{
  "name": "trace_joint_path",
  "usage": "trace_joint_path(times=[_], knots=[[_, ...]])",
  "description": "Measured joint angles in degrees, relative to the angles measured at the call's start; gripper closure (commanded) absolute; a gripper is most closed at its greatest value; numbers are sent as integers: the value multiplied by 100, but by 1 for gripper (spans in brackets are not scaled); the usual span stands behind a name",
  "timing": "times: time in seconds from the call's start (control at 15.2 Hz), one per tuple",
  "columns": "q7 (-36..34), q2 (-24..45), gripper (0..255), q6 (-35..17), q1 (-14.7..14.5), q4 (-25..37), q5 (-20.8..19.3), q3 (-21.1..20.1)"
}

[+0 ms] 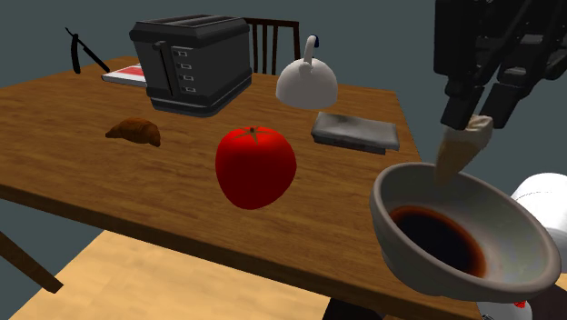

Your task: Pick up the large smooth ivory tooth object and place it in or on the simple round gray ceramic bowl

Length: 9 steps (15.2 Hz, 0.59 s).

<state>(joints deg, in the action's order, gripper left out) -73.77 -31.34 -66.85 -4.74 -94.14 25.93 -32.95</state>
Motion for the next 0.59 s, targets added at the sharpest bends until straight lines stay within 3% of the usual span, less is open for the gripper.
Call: trace_joint_path(times=[0.59], knots=[[245, -474, 255, -599, -110, -1046, 137, 2]])
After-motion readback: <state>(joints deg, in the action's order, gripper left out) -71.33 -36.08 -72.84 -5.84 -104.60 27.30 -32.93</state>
